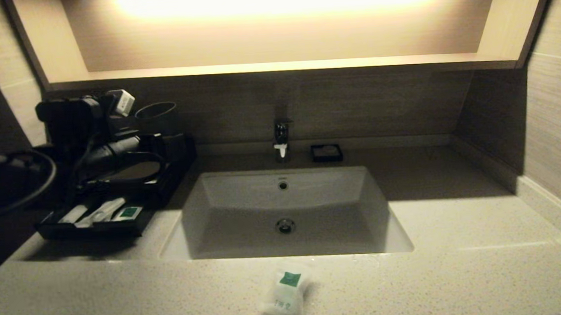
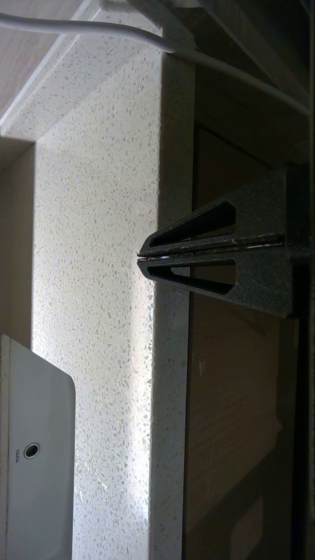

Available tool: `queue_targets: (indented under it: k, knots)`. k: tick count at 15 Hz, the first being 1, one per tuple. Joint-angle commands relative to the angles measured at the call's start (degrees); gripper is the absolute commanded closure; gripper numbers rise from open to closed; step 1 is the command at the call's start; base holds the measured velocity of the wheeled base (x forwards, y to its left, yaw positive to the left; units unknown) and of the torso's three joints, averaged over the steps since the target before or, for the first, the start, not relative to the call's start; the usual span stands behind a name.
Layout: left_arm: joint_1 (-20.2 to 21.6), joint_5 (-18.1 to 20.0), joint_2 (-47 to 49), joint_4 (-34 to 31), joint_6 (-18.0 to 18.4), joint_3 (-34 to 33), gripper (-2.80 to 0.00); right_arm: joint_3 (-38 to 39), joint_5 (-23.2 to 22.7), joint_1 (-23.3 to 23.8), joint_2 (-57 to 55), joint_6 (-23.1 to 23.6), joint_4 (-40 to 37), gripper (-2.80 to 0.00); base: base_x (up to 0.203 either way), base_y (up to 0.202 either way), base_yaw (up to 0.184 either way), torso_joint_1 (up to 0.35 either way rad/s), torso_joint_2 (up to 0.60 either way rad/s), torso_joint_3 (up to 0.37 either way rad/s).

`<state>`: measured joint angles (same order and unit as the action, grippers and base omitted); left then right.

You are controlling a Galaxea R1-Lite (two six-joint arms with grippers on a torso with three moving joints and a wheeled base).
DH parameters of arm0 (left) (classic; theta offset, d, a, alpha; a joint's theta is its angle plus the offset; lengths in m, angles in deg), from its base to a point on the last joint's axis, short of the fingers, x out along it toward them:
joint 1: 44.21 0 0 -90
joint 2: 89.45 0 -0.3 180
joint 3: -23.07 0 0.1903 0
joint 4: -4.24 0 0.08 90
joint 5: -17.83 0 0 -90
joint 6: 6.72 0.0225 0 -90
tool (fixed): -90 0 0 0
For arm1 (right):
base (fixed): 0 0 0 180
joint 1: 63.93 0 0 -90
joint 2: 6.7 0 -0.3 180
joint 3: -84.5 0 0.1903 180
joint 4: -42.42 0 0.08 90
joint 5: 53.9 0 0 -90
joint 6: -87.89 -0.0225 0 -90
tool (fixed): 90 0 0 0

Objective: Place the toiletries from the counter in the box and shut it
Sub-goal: Place the cup on the storage box

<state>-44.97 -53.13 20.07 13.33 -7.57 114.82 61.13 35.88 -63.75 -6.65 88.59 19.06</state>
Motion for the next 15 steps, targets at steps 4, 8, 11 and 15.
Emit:
queue_targets:
  k: [4,8,11,15]
  knots:
    - [1.78,0.16,6.56,-6.89,0.15,12.13,0.00,0.09,-0.04,-0.01,-0.05,0.00,0.00,0.00,0.000,0.000,0.000,0.000,0.00,0.000]
    - [2.38,0.21,10.47,-11.76,0.15,18.87,0.00,0.09,-0.04,-0.01,-0.05,0.00,0.00,0.00,0.000,0.000,0.000,0.000,0.00,0.000]
    - [3.06,0.21,13.18,-12.24,0.15,23.05,0.00,0.09,-0.04,-0.01,-0.05,0.00,0.00,0.00,0.000,0.000,0.000,0.000,0.00,0.000]
    - [4.27,0.21,17.15,-14.29,0.15,29.97,0.00,0.09,-0.04,-0.01,-0.05,0.00,0.00,0.00,0.000,0.000,0.000,0.000,0.00,0.000]
